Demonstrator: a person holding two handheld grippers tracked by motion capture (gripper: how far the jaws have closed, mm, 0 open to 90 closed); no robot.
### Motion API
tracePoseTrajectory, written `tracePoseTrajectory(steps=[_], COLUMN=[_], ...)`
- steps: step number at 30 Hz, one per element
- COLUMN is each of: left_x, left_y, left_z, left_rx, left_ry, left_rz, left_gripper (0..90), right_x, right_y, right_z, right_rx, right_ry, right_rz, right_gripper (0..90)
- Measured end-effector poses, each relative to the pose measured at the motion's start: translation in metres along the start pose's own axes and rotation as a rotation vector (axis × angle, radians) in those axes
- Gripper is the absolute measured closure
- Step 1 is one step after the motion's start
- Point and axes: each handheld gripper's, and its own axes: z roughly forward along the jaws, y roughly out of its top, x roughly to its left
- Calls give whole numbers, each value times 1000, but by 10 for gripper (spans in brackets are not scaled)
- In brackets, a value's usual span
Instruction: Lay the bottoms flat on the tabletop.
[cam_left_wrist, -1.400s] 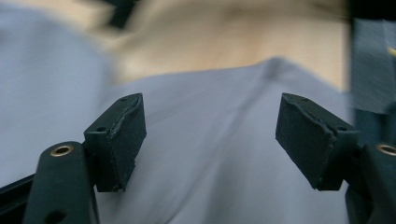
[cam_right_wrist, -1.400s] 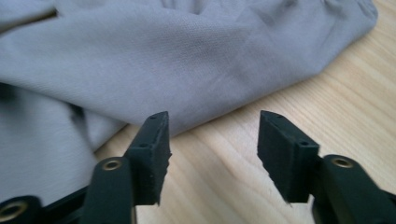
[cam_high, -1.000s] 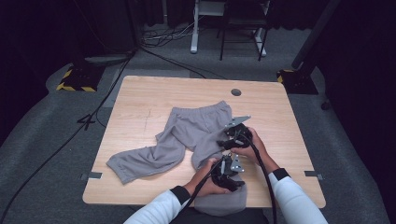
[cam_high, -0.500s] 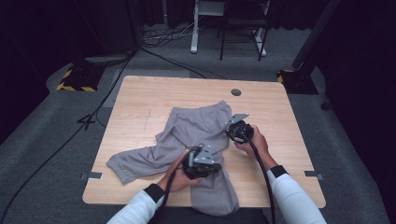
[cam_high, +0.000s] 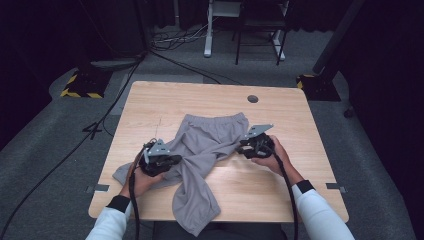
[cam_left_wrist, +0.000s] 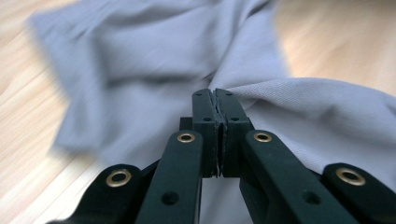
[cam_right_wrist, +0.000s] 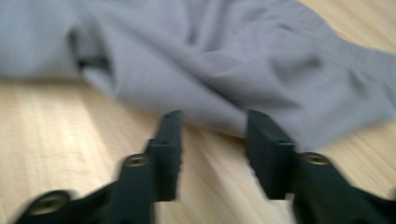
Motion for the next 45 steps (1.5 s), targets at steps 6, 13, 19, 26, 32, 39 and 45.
tracePoseTrajectory(steps=[6, 13, 19, 26, 32, 39, 45], left_x=[27, 17, -30, -81, -72, -64, -36], left_y=[-17, -13, 6, 23, 30, 38, 40], left_z=[-5, -9, -10, 35, 64, 79, 77], left_rx=[21, -21, -82, 5, 102, 164, 137], left_ry=[55, 69, -3, -76, 19, 93, 124], left_rz=[-102, -103, -1, 81, 38, 73, 2], left_gripper=[860, 667, 293, 222, 401, 524, 529], right_x=[23, 28, 23, 14, 4, -17, -39], right_y=[17, 34, 32, 26, 11, -23, -48], right_z=[21, 44, 36, 13, -14, -70, -100], right_rx=[-3, 24, 25, 17, -1, -40, -38], right_ry=[10, -90, -67, -77, -104, -145, -229], right_rz=[-89, -150, -124, -81, -17, 85, 160], right_gripper=[413, 673, 887, 891, 892, 893, 893])
